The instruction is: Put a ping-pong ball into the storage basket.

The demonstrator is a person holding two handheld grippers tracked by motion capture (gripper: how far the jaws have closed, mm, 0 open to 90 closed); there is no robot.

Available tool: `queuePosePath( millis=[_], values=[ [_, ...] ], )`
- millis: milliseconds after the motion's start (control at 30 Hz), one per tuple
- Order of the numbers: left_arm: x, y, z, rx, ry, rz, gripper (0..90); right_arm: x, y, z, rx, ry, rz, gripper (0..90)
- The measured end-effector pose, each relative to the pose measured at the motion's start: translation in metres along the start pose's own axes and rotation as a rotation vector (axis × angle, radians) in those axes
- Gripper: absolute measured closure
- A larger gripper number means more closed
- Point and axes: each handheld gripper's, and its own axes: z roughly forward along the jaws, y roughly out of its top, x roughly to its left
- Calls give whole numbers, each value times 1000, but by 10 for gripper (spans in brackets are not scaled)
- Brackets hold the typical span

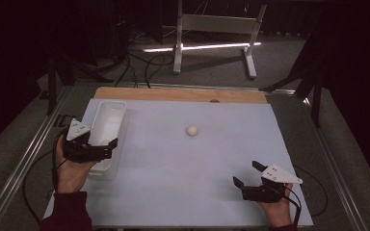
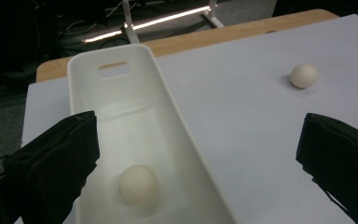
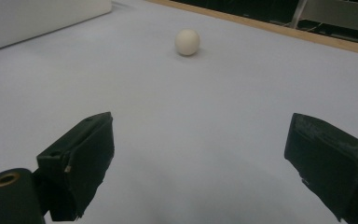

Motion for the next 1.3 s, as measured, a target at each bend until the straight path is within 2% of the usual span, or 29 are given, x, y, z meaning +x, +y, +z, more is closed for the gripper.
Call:
queuePosePath(
  millis=[133,367,767,1300],
  values=[
    [-12,8,2,-7,-38,30,1,-1,0,-1,-2,-5,2,77],
    [-24,16,9,1,-69,53,1,-3,-1,-1,-6,-10,13,77],
    [-40,35,18,-9,-95,80,2,-4,-1,-3,-11,-17,13,77],
    [-69,62,36,-15,-147,132,1,-7,-1,-7,-28,-31,30,77]
  ],
)
